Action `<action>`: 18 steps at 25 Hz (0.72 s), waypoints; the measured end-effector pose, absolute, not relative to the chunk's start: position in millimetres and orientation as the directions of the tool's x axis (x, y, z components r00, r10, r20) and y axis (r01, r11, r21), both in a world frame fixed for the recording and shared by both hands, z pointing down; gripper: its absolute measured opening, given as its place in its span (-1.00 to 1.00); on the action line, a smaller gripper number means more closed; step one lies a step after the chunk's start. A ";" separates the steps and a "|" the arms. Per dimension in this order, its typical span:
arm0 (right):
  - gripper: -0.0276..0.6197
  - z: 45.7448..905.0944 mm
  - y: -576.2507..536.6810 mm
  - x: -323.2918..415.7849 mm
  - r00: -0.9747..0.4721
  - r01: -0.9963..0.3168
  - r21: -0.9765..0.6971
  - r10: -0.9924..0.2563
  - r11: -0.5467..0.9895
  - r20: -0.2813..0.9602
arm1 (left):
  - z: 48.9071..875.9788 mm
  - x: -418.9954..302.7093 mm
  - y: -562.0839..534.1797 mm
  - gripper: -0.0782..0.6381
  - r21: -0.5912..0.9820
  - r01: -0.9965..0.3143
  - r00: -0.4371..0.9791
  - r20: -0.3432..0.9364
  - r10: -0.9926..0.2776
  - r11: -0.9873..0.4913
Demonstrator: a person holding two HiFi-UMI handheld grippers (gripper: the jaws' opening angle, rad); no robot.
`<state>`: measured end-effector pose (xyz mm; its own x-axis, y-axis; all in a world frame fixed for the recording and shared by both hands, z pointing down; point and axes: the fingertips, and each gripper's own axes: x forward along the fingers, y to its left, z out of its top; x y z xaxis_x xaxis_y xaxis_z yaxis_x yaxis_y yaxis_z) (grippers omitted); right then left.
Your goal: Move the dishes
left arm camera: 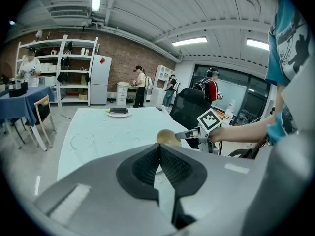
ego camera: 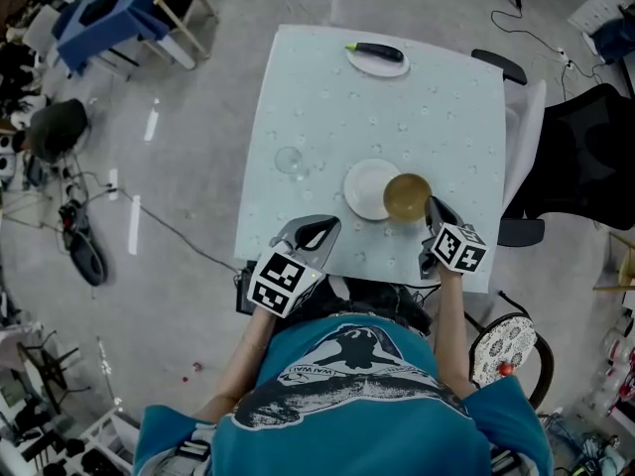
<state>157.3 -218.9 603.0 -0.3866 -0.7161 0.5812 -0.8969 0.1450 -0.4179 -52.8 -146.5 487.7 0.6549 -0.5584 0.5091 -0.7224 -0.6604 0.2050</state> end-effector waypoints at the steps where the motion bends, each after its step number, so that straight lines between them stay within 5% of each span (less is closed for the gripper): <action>1: -0.88 602.4 -218.7 166.0 -0.377 -0.901 -0.410 -0.719 0.140 0.583 | 488.8 -48.6 -146.5 -0.74 0.206 -0.722 0.656 0.509 -0.558 -0.661; 18: -0.87 609.4 -194.8 320.7 -0.152 -0.938 -0.337 -0.771 -0.085 0.618 | 493.7 25.9 -140.9 -0.74 0.217 -0.689 0.681 0.520 -0.516 -0.691</action>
<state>320.7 -194.8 609.4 -0.1524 -0.7711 0.6182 -0.9377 -0.0849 -0.3370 25.9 -140.9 493.7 0.6806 -0.5157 0.5204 -0.6894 -0.6913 0.2166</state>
